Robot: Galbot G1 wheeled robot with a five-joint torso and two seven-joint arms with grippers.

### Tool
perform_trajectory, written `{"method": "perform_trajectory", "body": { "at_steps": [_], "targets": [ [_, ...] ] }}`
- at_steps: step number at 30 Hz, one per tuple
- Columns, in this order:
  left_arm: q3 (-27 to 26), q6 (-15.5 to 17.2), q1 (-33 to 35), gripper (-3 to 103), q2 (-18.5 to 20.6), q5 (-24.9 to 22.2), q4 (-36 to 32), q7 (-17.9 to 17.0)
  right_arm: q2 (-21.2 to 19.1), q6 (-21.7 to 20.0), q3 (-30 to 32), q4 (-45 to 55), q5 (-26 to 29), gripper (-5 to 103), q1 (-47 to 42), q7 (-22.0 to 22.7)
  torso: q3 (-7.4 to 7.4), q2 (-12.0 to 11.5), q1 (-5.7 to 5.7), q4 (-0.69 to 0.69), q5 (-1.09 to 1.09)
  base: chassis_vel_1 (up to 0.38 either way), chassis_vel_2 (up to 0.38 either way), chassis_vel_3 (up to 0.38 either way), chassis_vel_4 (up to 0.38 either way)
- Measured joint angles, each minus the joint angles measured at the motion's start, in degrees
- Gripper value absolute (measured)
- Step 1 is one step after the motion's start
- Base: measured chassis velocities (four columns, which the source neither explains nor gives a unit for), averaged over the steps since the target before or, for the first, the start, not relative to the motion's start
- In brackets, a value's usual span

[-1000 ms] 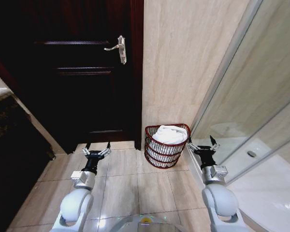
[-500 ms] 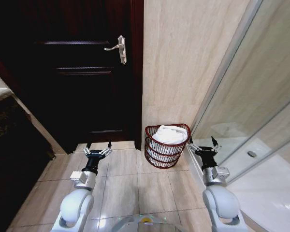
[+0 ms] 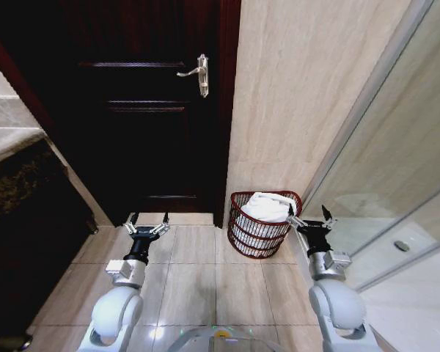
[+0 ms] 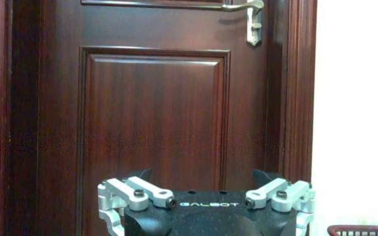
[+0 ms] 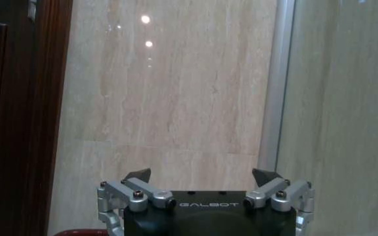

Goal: Discard the used towel into the hamper.

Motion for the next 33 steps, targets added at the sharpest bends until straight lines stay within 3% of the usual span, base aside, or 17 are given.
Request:
{"method": "perform_trajectory", "body": {
  "at_steps": [33],
  "targets": [
    [2.2,1.1,-2.0,100,-0.2,1.5,0.5,-0.7,-0.7,-0.3,-0.2,-0.6,1.0,100,1.0,-0.4,3.14,4.8,1.62,0.02,0.0,0.003,0.004,0.006,0.004]
  ]
}}
